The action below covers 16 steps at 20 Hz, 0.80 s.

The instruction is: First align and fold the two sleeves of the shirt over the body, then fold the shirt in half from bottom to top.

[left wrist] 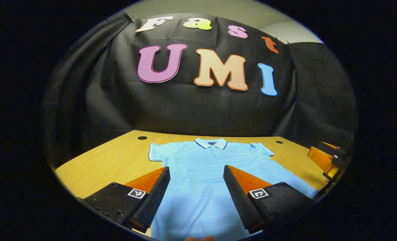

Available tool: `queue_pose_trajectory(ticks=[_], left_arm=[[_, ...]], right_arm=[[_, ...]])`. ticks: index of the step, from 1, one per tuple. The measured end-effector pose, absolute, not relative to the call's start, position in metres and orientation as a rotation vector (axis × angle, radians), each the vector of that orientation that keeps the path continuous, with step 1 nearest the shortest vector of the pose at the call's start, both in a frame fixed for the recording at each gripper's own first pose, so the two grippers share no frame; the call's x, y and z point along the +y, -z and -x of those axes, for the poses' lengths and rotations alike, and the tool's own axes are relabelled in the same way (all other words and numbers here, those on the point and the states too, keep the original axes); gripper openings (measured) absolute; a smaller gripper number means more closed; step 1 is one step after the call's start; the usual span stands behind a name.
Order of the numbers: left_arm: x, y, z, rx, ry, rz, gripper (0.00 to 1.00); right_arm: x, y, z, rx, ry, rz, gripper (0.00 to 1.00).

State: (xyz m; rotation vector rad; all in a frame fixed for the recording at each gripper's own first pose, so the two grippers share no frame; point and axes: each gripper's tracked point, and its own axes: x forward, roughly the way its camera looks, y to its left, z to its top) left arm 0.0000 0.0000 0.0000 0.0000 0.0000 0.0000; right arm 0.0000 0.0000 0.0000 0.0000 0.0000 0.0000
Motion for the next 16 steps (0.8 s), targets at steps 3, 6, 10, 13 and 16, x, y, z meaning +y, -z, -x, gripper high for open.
queue_pose_trajectory(ticks=[3, 6, 10, 13, 16], left_arm=[[0.006, 0.000, 0.001, -0.001, -0.014, -0.022, 0.95], [0.006, -0.003, 0.002, -0.010, -0.012, -0.032, 0.95], [0.005, -0.002, 0.002, -0.007, -0.003, -0.028, 0.95], [0.003, -0.002, 0.003, 0.001, 0.009, -0.020, 0.95], [0.005, -0.001, 0.004, 0.005, 0.004, -0.024, 0.95]], right_arm=[[0.001, 0.002, -0.002, 0.014, 0.001, -0.001, 1.00], [0.005, 0.006, -0.005, 0.033, -0.014, -0.012, 1.00], [0.003, 0.010, -0.012, 0.075, -0.024, -0.026, 1.00], [0.003, 0.008, -0.019, 0.085, -0.037, -0.051, 0.98], [0.002, 0.005, -0.028, 0.116, -0.056, -0.063, 1.00]])
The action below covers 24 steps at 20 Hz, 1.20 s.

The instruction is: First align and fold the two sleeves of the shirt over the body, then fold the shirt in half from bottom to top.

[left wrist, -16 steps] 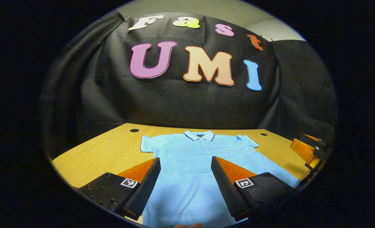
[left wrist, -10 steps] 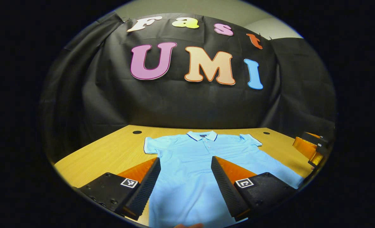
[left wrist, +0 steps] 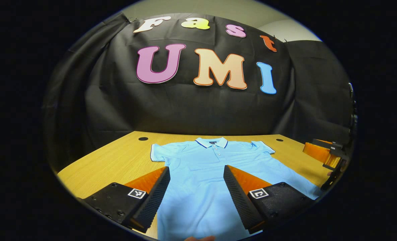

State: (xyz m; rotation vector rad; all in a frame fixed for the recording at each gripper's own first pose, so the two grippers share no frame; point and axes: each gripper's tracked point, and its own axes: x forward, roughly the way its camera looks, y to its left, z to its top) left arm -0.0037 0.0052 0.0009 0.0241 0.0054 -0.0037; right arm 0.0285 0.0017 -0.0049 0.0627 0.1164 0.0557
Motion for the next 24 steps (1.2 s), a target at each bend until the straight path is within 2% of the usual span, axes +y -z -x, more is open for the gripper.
queue_pose_trajectory(ticks=[4, 11, 20, 24], left_arm=[[0.004, -0.003, 0.006, 0.002, 0.007, -0.026, 0.95], [0.006, -0.005, 0.009, 0.004, 0.020, -0.013, 0.95], [0.020, -0.007, 0.006, 0.004, -0.006, -0.009, 0.95], [0.021, -0.003, 0.003, 0.015, -0.006, -0.002, 0.95]], right_arm=[[-0.009, -0.013, -0.059, 0.139, -0.063, -0.029, 1.00], [-0.021, -0.013, -0.158, 0.294, -0.087, -0.031, 1.00], [-0.062, 0.064, -0.259, 0.537, 0.005, -0.004, 1.00], [-0.076, 0.100, -0.291, 0.598, 0.048, -0.123, 1.00]])
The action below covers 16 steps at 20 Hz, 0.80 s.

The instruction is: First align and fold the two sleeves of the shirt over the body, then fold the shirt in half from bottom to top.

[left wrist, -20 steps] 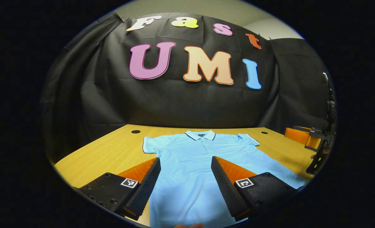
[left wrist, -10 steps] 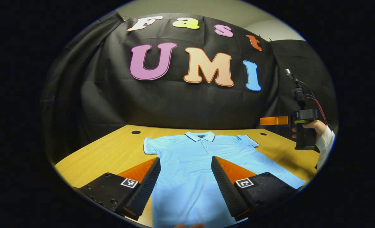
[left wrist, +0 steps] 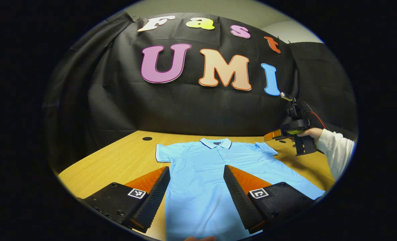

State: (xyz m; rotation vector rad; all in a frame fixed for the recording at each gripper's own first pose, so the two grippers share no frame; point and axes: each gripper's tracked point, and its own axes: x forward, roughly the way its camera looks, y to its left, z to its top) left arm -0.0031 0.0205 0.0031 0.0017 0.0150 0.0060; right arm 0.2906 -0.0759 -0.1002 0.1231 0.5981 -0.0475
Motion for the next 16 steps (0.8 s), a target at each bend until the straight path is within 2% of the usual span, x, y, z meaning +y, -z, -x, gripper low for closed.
queue_pose_trajectory(ticks=[3, 4, 5, 6, 7, 8, 10, 11, 12, 15, 16], left_arm=[[0.019, 0.002, 0.003, 0.030, 0.002, 0.008, 0.95], [0.020, 0.003, 0.002, 0.033, 0.001, 0.011, 0.95], [0.021, 0.003, 0.000, 0.038, 0.000, 0.014, 0.95], [0.022, 0.006, -0.001, 0.043, -0.002, 0.016, 0.95], [0.023, 0.006, -0.002, 0.048, -0.004, 0.017, 0.95], [0.023, 0.007, -0.003, 0.051, -0.006, 0.018, 0.96], [0.025, 0.008, -0.001, 0.053, -0.008, 0.018, 0.95], [0.024, 0.008, -0.001, 0.051, -0.007, 0.018, 0.95], [0.023, 0.007, -0.002, 0.050, -0.006, 0.018, 0.96], [0.021, 0.008, -0.002, 0.051, 0.002, 0.021, 0.95], [0.021, 0.009, -0.002, 0.053, 0.002, 0.022, 0.95]], right_arm=[[-0.091, 0.122, -0.305, 0.598, 0.098, -0.149, 0.99], [-0.092, 0.126, -0.307, 0.598, 0.100, -0.145, 0.94], [-0.093, 0.131, -0.306, 0.606, 0.103, -0.137, 0.97], [-0.094, 0.136, -0.304, 0.616, 0.106, -0.128, 0.94], [-0.095, 0.141, -0.303, 0.630, 0.108, -0.120, 0.97], [-0.095, 0.147, -0.301, 0.645, 0.110, -0.115, 0.94], [-0.096, 0.156, -0.297, 0.673, 0.110, -0.111, 0.94], [-0.097, 0.157, -0.295, 0.682, 0.111, -0.109, 0.97], [-0.098, 0.158, -0.297, 0.676, 0.109, -0.103, 0.93], [-0.106, 0.160, -0.295, 0.674, 0.122, -0.056, 0.91], [-0.104, 0.161, -0.296, 0.674, 0.115, -0.051, 0.81]])
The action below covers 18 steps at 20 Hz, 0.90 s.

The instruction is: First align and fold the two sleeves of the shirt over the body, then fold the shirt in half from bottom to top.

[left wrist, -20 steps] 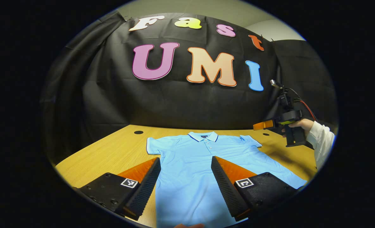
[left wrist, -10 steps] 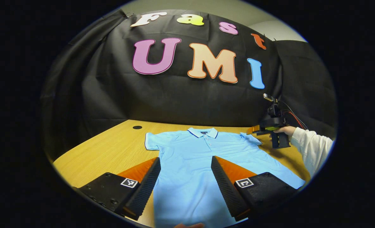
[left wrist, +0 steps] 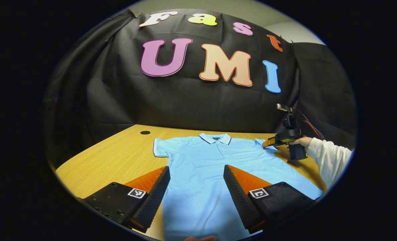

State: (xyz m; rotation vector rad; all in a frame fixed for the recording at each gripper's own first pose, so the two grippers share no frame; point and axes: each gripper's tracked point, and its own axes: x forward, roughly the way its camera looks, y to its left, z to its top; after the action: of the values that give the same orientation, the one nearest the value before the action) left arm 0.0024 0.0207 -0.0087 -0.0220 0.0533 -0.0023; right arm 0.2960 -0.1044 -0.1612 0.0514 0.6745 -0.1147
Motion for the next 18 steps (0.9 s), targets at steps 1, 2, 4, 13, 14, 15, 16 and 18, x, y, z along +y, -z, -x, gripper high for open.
queue_pose_trajectory(ticks=[1, 2, 4, 13, 14, 15, 16, 18], left_arm=[[0.021, 0.009, -0.003, 0.057, 0.002, 0.024, 0.95], [0.021, 0.012, -0.002, 0.061, 0.002, 0.026, 0.96], [0.020, 0.012, -0.003, 0.067, 0.003, 0.029, 0.96], [0.020, 0.006, 0.001, 0.047, 0.001, 0.013, 0.95], [0.021, 0.006, 0.000, 0.043, 0.000, 0.010, 0.95], [0.021, 0.004, 0.001, 0.038, -0.003, 0.006, 0.95], [0.022, 0.004, 0.001, 0.033, -0.007, 0.003, 0.95], [0.021, 0.004, 0.001, 0.032, -0.003, 0.004, 0.95]], right_arm=[[-0.102, 0.160, -0.296, 0.668, 0.099, -0.050, 0.77], [-0.100, 0.160, -0.297, 0.671, 0.090, -0.058, 0.74], [-0.096, 0.159, -0.296, 0.671, 0.071, -0.080, 0.49], [-0.085, 0.151, -0.294, 0.670, 0.097, -0.058, 0.03], [-0.084, 0.145, -0.293, 0.657, 0.104, -0.034, 0.03], [-0.080, 0.136, -0.294, 0.636, 0.100, -0.016, 0.03], [-0.074, 0.126, -0.295, 0.607, 0.094, 0.006, 0.02], [-0.051, 0.102, -0.298, 0.541, 0.048, 0.013, 0.03]])
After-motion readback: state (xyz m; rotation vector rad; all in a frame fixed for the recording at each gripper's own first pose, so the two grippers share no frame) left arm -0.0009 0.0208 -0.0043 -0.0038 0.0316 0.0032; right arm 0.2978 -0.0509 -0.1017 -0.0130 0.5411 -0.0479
